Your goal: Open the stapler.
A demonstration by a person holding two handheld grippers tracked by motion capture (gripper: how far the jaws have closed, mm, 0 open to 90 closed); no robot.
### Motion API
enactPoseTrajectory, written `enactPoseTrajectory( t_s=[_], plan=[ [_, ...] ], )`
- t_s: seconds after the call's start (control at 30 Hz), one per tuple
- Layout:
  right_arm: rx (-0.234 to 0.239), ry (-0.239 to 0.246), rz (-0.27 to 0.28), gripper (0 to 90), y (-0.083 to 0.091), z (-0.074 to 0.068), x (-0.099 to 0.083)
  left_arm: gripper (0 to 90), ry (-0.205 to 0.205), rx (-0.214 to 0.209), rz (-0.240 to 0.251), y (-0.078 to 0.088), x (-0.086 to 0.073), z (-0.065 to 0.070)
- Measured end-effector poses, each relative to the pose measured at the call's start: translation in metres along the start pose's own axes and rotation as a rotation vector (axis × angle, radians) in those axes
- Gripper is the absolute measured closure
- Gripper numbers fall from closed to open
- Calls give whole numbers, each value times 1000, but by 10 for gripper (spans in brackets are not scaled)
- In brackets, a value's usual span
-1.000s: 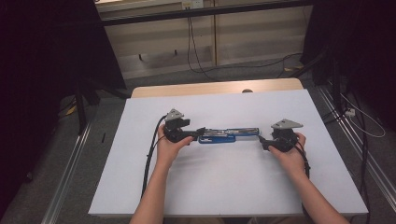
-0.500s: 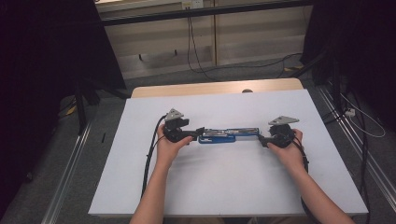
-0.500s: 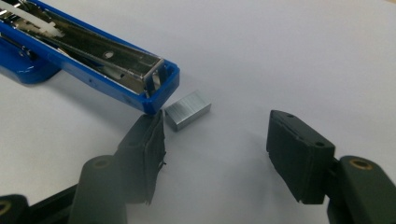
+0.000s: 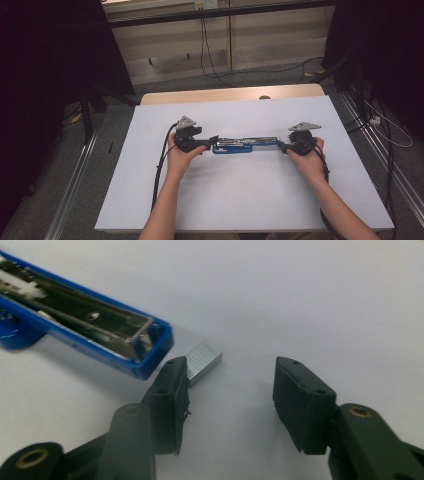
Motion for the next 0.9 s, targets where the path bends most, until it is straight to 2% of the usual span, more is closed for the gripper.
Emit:
enactPoseTrajectory(
  t_s=[0.07,0.3,0.43,0.53,0.6,0.9],
  plan=[
    [-1,-19,1,490,-1,3,1,175,1,1,-2,1,0,0],
    [-16,-32,1,540,-5,8,3,175,0,10,0,2,0,-1],
    [15,-31,2,539,-2,6,1,175,-2,11,2,3,1,-1],
    [21,-13,0,524,-1,4,0,175,-2,11,4,3,1,-1],
    [26,-19,-5,512,-2,3,1,175,-8,11,0,3,1,-1],
    [5,-38,-9,522,-13,9,8,175,-8,17,-2,3,1,-1]
  ],
)
Point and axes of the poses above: each handheld gripper's, and its own axes: y roughly backward along the jaws, x roughly out of its top, z roughly to its right, the point moved 1 cm from there along -y, roughly forward along the jaws, and after that the axes turned 7 degrees about -x, right-handed, at the moved point
